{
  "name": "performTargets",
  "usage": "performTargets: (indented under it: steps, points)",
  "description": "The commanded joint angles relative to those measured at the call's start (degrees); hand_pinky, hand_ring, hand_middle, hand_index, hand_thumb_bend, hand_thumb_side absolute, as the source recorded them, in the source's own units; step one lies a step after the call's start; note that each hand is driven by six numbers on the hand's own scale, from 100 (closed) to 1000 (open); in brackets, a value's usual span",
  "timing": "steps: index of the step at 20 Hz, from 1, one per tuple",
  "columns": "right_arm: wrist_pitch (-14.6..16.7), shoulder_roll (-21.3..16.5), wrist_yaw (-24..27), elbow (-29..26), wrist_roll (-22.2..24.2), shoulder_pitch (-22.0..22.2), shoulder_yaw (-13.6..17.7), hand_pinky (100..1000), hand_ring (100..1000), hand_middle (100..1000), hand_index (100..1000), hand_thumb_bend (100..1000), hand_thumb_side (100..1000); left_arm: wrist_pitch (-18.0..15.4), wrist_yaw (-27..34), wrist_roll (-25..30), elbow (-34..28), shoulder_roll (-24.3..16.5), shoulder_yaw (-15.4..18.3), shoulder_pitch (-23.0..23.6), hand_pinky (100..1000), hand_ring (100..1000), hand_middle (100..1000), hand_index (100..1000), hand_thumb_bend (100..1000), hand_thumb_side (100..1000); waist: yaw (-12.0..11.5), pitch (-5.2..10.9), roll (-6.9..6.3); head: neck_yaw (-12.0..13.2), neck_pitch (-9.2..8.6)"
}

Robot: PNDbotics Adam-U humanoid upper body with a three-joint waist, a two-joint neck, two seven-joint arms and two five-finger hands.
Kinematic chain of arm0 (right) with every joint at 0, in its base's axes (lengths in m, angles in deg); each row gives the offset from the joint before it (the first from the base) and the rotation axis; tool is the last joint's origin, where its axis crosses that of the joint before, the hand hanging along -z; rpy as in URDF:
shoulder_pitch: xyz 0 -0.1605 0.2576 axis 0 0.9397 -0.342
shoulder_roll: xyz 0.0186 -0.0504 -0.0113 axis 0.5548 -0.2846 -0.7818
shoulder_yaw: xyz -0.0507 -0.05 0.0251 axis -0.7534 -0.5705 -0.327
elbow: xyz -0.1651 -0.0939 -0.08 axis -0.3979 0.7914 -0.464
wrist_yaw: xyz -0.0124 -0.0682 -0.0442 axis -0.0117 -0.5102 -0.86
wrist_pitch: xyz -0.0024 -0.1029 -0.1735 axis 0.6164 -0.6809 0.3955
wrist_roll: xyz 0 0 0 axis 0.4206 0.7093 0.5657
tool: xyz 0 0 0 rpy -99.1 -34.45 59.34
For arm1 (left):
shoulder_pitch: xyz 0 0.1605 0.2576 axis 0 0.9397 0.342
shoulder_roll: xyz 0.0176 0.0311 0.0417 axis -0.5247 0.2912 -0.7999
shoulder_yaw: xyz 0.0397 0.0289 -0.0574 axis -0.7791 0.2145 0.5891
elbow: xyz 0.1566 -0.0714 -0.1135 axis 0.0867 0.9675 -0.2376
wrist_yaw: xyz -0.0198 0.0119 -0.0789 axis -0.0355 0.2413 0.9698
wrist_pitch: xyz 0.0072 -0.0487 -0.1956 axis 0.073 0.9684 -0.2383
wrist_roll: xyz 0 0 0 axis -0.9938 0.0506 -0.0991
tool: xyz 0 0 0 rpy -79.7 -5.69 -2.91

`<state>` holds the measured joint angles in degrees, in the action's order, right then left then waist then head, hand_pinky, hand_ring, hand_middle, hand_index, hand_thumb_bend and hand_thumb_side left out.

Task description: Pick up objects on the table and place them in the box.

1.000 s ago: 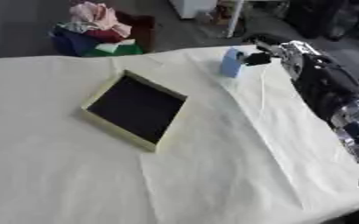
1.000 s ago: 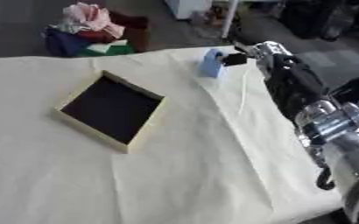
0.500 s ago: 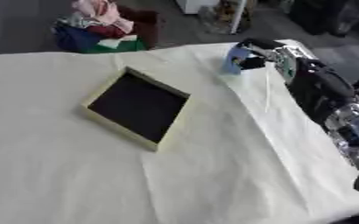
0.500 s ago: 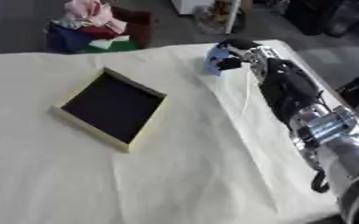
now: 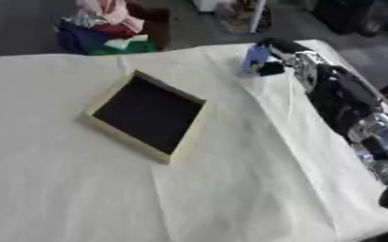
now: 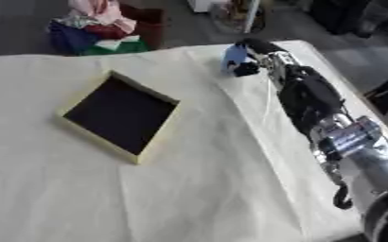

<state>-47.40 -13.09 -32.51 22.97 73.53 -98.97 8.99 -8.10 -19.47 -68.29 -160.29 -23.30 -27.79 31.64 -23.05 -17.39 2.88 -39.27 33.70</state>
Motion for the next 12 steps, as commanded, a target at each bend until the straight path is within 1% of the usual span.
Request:
performTargets:
  steps: [1,3,5,6,12]
  points:
    - [-0.66,-2.27,-0.85,-1.51,-3.48,-0.96,0.5,1000,1000,1000,1000,100,642,0.09,0.12,-0.06,-0.53,-0.55,0.28,-0.29,652,389,410,610,368,623,0.19,0.88,-0.17,-0.23,-0.45]
    - [-0.76,-2.36,-0.93,-1.77,-4.67,-1.11,0.54,1000,1000,1000,1000,100,622,0.12,0.11,-0.04,-0.48,-0.53,0.29,-0.15,652,389,409,611,368,624,0.29,0.84,-0.29,-0.26,-0.44]
    - [-0.76,-2.45,-0.94,-2.06,-5.42,-1.35,0.55,1000,1000,1000,1000,100,627,0.14,0.11,-0.06,-0.44,-0.53,0.31,-0.01,652,389,409,611,368,623,0.41,0.83,-0.42,-0.32,-0.37]
    - [-0.71,-2.51,-0.92,-2.24,-5.65,-1.51,0.56,1000,1000,1000,1000,100,611,0.15,0.11,-0.06,-0.42,-0.52,0.32,0.07,652,389,409,611,368,623,0.49,0.84,-0.5,-0.34,-0.3]
    - [-0.21,-2.81,-0.42,-3.08,-5.65,-2.49,0.6,994,1000,1000,1000,100,607,0.17,0.14,-0.04,-0.29,-0.45,0.29,0.41,652,388,409,612,369,624,0.94,0.87,-0.89,-0.63,0.15]
